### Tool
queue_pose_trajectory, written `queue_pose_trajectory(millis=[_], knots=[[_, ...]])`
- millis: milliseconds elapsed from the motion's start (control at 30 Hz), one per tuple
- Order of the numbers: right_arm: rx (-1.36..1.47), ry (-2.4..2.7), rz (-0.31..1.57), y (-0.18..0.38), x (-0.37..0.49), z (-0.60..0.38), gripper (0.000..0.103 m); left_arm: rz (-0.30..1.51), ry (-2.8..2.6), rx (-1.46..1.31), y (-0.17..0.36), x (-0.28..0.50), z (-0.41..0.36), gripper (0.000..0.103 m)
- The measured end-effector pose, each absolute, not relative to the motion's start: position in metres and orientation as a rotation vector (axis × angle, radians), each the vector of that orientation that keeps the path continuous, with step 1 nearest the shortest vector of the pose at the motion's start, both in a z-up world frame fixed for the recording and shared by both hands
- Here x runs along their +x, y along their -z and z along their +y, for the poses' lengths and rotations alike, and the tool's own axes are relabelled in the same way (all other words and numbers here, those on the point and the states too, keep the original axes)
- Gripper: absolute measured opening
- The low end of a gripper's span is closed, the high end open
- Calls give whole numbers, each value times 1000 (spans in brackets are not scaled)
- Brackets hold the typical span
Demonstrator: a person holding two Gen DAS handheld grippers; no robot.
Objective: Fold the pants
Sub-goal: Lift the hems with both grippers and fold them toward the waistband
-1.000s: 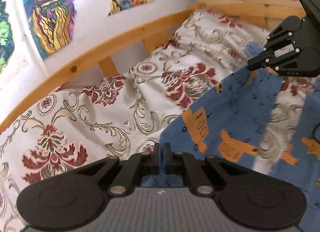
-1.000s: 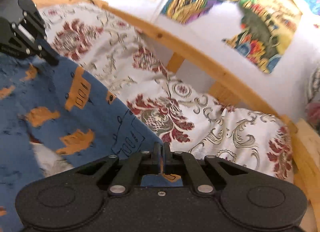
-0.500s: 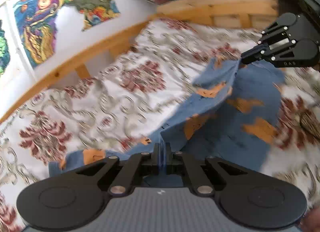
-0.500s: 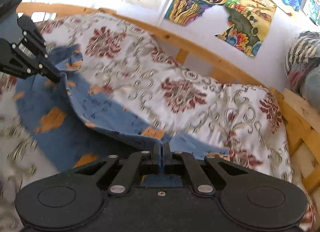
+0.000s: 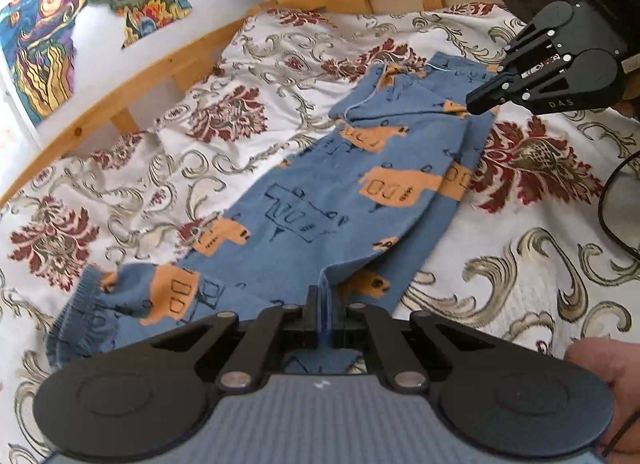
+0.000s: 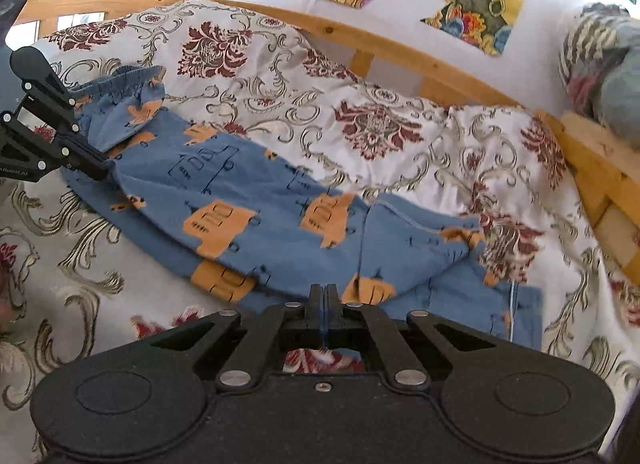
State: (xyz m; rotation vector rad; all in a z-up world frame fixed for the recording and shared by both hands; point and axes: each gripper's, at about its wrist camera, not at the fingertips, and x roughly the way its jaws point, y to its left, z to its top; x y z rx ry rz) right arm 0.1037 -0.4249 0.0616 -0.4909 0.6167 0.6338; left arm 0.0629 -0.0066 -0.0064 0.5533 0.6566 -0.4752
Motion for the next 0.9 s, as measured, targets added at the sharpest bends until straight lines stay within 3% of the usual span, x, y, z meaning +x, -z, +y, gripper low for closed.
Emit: queue_pose_trajectory(millis=[167,200,233,300,400,600,667,733,900], knots=[[-431,-605,654,-60,111,-429,0,655,486,593,9,59,-6,1],[-409,-590,661,-61,116,-431,4,656,485,595,10,59,-7,1],[-384,-569,668,-62,120,-434,15,659,484,593,10,59,-7,1],[-331,-528,685,-65,127,-439,24,667,486,590,10,60,-7,1],[-261,-498,727,-64,139,-443,25,674,486,594,11,60,-6,1],[-123,-440,830,-53,162,-443,22,680,481,584,12,61,-6,1],[-93,-435,849,-51,166,-442,6,678,479,585,12,61,-6,1],[-82,-422,853,-52,165,-441,1,676,477,586,12,61,-6,1],[-64,-409,809,-67,153,-448,0,658,471,583,9,59,-6,1]])
